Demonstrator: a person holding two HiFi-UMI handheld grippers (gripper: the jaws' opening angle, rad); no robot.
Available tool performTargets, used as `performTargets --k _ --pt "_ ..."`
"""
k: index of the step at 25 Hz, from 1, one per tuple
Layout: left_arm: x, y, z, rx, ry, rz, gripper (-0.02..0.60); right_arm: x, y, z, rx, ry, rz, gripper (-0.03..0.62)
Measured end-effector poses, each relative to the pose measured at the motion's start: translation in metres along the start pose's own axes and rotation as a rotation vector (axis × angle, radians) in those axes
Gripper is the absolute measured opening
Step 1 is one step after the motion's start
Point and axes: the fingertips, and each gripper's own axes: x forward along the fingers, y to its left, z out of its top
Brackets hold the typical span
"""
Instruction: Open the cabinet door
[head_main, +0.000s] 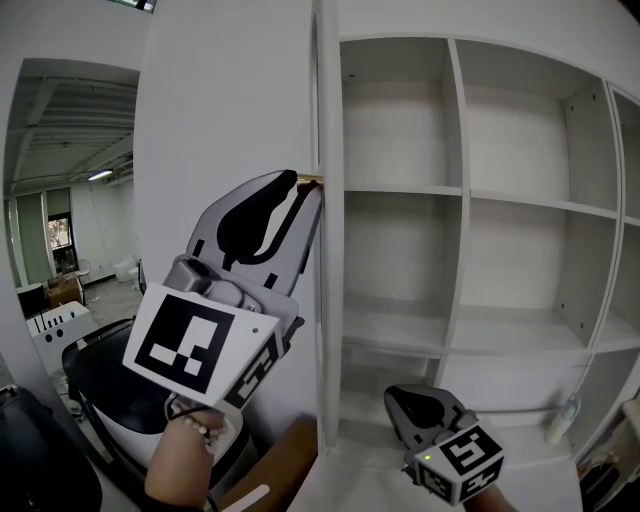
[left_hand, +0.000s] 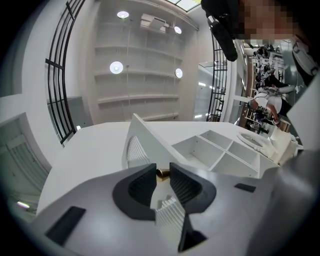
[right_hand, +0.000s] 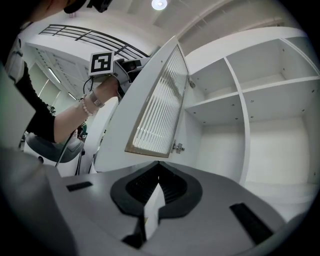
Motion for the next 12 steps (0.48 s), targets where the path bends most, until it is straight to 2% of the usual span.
performTargets --k 12 --pt "-0.020 0.030 -0.001 0.007 0.040 0.057 0.067 0.019 0.015 0.007 -0.024 -0.048 0.058 0.000"
